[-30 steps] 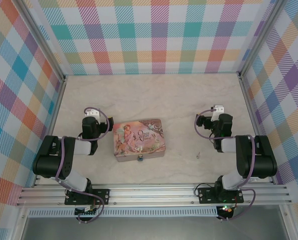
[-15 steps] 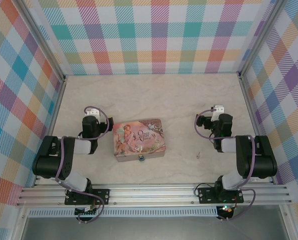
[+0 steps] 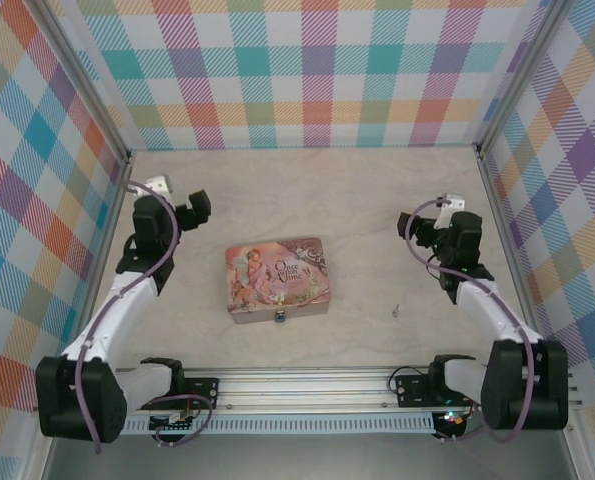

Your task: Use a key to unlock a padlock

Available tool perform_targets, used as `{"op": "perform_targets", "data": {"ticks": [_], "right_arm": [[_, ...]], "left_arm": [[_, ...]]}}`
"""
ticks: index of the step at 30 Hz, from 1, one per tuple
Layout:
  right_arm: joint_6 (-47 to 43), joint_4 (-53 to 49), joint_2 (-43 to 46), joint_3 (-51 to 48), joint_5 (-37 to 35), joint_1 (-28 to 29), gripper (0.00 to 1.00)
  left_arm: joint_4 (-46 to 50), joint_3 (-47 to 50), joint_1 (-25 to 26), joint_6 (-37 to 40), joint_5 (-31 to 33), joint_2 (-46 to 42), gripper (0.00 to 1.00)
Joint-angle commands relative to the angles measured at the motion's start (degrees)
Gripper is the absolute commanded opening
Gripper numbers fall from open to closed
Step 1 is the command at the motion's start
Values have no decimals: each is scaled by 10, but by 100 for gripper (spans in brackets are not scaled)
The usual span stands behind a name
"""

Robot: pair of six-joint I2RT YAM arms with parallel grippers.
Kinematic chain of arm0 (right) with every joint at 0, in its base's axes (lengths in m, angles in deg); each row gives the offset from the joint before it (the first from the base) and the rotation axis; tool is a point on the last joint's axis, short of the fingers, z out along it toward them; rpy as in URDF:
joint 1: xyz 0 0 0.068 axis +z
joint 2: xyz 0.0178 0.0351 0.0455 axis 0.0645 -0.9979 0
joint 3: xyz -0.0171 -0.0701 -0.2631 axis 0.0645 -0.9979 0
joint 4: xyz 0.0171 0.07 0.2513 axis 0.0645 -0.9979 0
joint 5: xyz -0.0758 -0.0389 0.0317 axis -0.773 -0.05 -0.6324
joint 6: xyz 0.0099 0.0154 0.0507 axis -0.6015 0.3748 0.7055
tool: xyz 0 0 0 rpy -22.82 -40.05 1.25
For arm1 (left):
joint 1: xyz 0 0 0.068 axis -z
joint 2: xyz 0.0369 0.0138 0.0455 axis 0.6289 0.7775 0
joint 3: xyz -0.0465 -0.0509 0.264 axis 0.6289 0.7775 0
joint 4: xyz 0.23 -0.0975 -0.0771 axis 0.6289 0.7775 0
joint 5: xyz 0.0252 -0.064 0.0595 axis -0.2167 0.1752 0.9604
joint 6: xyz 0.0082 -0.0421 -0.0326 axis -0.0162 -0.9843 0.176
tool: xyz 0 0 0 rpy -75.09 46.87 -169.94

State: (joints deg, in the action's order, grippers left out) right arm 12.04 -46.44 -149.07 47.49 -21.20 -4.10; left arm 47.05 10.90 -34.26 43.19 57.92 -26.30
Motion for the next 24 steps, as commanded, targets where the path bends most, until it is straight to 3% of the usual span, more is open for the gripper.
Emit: {"op": "perform_targets", "data": {"ticks": [1,6,13,17,24], "right_arm": [[82,-212,45,49,65,0,100],[161,-322,79,64,200,49,100],[237,-265,36,32,239,256,100],[235,-232,-34,45,226,312,100],[216,-214,-153,111,270,349,100]], "left_arm": [[230,-48,-7,-99,-40,-25,100],[341,-51,8,-160,-131,-66,100],[438,4,26,-186,-188,-157,100],[413,63,51,-231,-249,-154,100],[346,114,131,-278,-251,-134,100]]}}
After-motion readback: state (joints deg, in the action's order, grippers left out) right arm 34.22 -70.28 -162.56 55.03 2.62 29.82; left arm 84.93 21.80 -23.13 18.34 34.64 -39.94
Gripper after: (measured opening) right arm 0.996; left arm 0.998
